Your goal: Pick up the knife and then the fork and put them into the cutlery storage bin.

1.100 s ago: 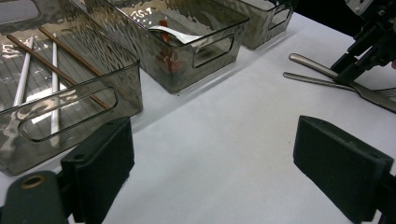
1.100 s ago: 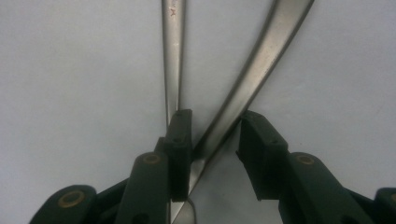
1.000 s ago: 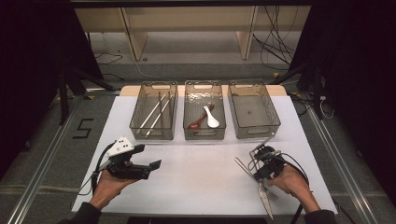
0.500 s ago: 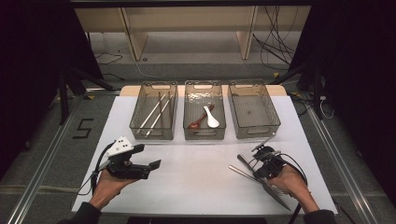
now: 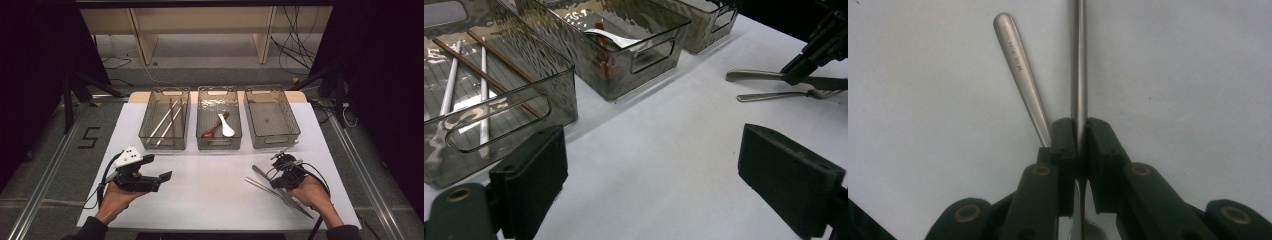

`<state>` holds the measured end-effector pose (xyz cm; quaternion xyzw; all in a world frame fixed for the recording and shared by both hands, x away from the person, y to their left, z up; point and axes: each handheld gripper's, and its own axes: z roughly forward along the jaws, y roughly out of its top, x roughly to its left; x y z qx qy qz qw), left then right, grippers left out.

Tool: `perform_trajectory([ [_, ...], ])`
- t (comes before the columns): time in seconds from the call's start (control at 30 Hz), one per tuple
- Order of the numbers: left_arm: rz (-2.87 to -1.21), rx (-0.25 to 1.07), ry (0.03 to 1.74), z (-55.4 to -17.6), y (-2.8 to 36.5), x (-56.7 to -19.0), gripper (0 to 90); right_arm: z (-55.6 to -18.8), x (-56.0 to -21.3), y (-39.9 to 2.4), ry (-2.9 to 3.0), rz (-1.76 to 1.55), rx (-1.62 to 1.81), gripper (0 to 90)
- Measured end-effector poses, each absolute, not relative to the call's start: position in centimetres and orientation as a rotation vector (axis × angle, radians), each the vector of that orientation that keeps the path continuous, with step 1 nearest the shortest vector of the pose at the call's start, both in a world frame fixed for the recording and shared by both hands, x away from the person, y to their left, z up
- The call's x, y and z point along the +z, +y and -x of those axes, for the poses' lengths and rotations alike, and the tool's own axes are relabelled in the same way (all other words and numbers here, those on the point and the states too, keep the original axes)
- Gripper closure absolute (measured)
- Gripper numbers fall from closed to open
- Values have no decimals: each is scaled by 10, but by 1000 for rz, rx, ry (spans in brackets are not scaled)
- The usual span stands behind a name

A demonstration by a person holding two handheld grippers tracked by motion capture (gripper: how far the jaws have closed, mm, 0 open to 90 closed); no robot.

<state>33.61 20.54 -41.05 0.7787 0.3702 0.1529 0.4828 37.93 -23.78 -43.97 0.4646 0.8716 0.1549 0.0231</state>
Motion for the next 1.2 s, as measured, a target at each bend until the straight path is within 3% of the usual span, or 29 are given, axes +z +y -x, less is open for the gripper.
perform_trajectory([
  [1.2, -1898, 370, 904, -336, 205, -411, 117, -385, -453, -236, 2753, -1470, 388, 818],
])
